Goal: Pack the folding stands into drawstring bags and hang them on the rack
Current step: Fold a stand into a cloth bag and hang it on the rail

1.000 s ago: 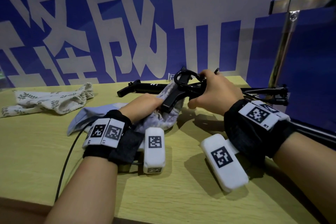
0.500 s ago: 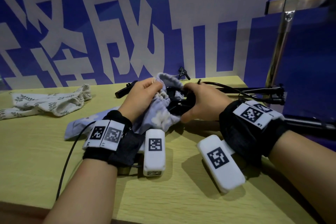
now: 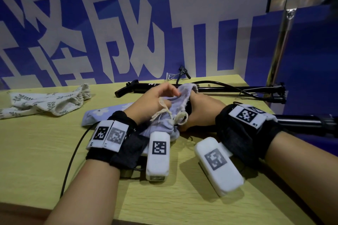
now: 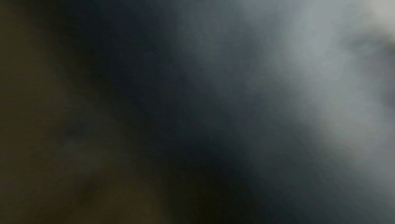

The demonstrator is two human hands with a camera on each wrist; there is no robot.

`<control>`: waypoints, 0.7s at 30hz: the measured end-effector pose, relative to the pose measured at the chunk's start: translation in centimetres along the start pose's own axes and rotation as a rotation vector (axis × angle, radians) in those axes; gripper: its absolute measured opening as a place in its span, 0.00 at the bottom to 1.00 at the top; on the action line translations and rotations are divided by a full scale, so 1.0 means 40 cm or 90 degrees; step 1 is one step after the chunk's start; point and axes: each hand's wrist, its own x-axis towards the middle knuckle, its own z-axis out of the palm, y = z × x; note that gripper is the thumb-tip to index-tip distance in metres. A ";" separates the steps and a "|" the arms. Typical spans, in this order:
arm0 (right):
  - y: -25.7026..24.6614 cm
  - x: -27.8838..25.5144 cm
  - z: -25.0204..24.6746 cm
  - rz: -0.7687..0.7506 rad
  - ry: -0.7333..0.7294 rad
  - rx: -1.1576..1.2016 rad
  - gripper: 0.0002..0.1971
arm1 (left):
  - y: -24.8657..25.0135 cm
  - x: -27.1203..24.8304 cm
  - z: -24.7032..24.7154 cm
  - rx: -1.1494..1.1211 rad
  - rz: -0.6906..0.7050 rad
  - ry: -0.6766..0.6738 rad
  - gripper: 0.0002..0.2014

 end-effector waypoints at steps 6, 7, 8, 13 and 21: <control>0.014 -0.004 -0.018 0.028 0.018 0.208 0.37 | -0.044 0.011 -0.012 0.155 -0.069 -0.171 0.39; 0.016 -0.006 -0.026 0.034 0.011 0.240 0.32 | -0.041 0.007 -0.010 0.154 -0.070 -0.180 0.42; 0.018 -0.008 -0.034 0.037 0.005 0.266 0.30 | -0.037 0.004 -0.007 0.149 -0.068 -0.185 0.44; 0.045 -0.013 -0.069 0.071 0.043 0.327 0.24 | -0.007 0.000 0.011 0.109 -0.092 -0.147 0.22; 0.044 -0.030 -0.065 0.135 -0.108 0.090 0.45 | 0.007 -0.006 0.027 0.022 -0.086 -0.139 0.17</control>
